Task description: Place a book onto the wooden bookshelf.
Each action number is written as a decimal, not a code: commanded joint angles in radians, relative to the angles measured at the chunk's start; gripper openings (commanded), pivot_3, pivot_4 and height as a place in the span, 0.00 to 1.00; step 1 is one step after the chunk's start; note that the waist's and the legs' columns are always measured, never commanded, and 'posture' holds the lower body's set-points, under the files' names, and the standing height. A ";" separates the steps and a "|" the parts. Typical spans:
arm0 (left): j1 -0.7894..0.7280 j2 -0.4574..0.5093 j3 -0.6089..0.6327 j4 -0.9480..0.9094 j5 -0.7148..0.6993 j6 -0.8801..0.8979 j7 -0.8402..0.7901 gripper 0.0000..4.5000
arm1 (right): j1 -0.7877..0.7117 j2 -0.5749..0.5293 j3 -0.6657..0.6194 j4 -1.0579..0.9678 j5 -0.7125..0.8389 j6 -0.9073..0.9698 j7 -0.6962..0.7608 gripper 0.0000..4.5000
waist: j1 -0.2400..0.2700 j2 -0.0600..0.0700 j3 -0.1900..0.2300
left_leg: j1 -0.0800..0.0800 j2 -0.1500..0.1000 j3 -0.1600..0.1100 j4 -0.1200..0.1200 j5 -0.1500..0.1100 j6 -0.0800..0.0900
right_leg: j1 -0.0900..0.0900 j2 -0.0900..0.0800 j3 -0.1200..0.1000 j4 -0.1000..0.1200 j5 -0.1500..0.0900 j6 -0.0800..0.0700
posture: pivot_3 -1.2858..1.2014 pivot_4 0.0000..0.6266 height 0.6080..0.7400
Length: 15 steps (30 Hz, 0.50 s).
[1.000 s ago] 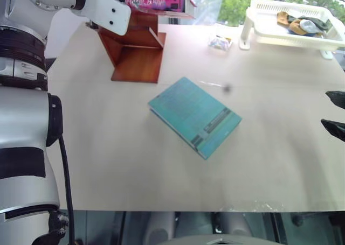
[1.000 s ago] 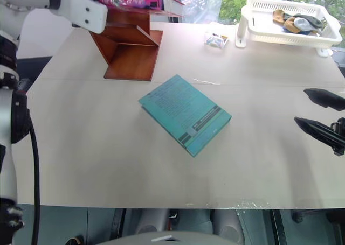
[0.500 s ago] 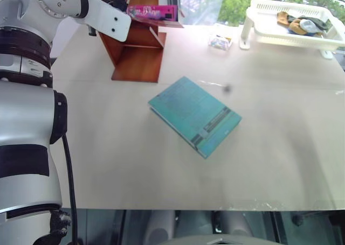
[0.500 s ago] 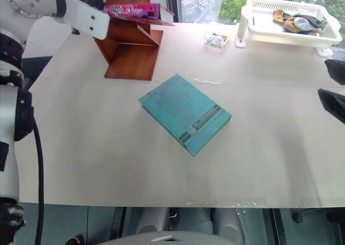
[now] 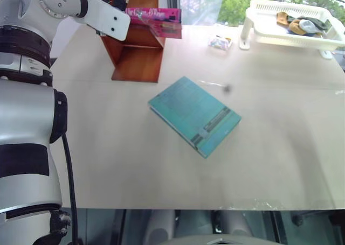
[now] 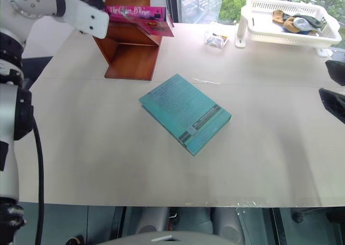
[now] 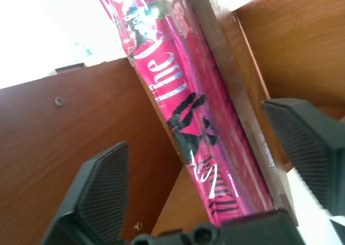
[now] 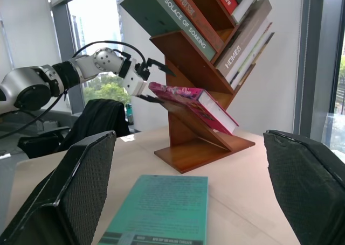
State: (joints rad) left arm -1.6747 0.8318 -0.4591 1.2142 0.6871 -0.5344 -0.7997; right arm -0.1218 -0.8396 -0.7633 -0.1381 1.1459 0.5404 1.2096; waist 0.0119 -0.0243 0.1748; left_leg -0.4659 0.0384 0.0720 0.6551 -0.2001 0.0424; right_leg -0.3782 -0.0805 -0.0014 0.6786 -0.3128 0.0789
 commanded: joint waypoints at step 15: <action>0.608 0.103 0.581 -0.800 -0.915 0.681 -0.605 0.98 | 0.274 0.005 -0.064 -0.066 -0.145 -0.081 0.099 1.00 | -0.015 0.003 -0.002 | 0.001 0.005 -0.004 0.005 0.000 0.000 | 0.002 0.000 0.001 0.003 0.000 0.000 | 0.52 0.24 1.00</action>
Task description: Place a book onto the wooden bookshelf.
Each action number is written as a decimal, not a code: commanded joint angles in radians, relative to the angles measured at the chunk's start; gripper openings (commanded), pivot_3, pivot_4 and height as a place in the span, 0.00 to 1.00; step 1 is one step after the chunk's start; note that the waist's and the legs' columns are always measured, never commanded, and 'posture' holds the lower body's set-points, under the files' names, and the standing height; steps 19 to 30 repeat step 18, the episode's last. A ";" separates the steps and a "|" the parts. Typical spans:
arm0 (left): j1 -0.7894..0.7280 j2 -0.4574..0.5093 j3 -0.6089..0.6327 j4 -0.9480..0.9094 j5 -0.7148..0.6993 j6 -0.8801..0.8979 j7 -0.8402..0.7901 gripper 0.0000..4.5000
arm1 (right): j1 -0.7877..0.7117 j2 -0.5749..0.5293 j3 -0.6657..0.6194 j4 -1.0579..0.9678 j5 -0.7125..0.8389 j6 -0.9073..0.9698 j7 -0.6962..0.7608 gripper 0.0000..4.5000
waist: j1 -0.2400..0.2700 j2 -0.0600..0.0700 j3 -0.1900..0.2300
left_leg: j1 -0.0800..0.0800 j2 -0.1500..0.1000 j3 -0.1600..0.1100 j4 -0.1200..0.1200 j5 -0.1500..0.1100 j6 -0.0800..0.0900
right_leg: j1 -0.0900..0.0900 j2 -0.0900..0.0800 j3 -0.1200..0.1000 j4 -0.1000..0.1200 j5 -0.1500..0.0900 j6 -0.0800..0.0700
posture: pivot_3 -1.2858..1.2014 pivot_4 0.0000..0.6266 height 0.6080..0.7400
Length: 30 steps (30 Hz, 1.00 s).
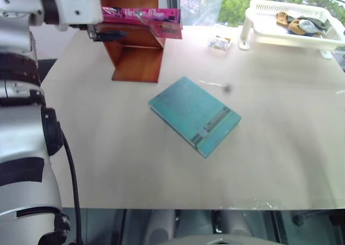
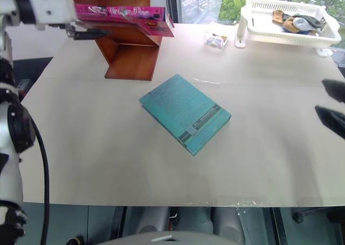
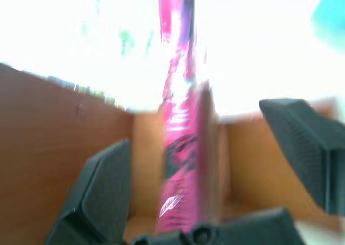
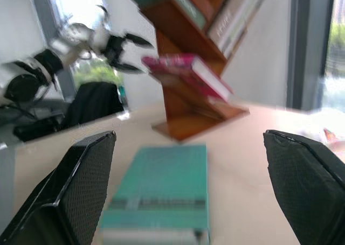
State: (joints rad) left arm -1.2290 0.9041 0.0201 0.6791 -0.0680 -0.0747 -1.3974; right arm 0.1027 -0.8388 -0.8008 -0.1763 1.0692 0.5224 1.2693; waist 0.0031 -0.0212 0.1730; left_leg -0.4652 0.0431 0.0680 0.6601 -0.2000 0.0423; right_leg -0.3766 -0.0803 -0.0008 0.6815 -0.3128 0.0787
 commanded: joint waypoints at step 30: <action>1.038 -0.057 0.200 -0.673 -0.235 0.463 0.331 0.98 | 0.204 0.038 0.082 0.198 -0.434 -0.393 0.074 1.00 | -0.015 0.000 -0.001 | 0.035 0.005 0.005 0.005 -0.006 -0.001 | 0.028 -0.008 0.006 0.010 -0.002 -0.007 | 0.52 0.24 1.00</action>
